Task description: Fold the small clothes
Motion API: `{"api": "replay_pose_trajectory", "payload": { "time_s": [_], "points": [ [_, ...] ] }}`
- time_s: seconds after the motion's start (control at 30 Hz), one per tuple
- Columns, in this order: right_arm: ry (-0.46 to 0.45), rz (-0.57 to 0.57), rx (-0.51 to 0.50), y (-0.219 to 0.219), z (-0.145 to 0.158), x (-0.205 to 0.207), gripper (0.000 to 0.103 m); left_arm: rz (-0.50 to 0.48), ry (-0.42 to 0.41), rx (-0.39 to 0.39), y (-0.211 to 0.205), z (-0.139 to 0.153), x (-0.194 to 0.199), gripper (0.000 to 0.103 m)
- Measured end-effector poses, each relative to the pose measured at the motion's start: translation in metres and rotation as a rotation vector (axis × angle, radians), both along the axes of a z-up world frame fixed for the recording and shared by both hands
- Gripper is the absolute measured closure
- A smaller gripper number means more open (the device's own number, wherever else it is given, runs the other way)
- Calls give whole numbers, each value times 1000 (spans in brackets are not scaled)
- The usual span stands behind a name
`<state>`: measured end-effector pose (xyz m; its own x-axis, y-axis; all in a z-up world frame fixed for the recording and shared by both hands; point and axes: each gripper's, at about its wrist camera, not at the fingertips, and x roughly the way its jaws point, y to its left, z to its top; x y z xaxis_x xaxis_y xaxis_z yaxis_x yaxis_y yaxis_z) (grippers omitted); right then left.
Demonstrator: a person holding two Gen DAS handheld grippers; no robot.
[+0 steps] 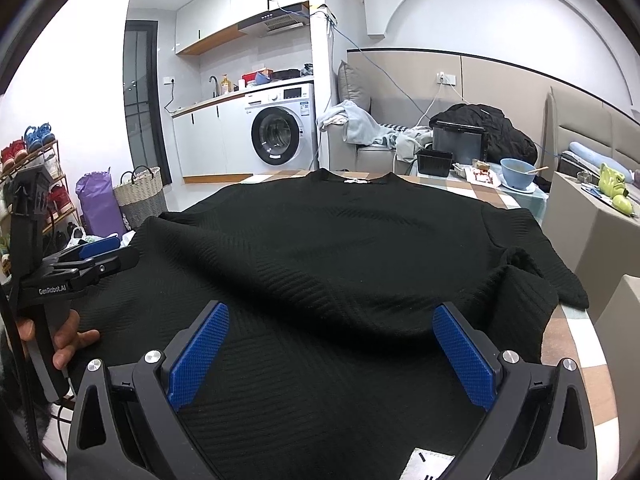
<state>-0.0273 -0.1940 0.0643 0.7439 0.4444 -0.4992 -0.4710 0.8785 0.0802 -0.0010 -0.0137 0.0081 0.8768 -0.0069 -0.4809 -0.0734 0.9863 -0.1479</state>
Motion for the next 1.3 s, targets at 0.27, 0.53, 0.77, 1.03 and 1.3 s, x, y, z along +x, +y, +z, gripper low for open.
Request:
{"api": "replay_pose_trajectory", "payload": {
  "time_s": [0.27,0.53,0.77,1.03,1.3],
  "points": [
    [22,-88,-33,-5,1,5,0,-13,0,-5,5,0,-2,1],
    [83,-109,-56,-10,19,24,0,9,19,-61,26,4,2,1],
    [118,-130,21,-38,47,58,0,45,31,-33,47,23,14,1],
    [279,-348,177,-127,44,127,0,103,47,16,74,44,61,1],
    [503,-507,370,-205,2,176,16,157,75,-16,117,50,104,1]
  ]
}}
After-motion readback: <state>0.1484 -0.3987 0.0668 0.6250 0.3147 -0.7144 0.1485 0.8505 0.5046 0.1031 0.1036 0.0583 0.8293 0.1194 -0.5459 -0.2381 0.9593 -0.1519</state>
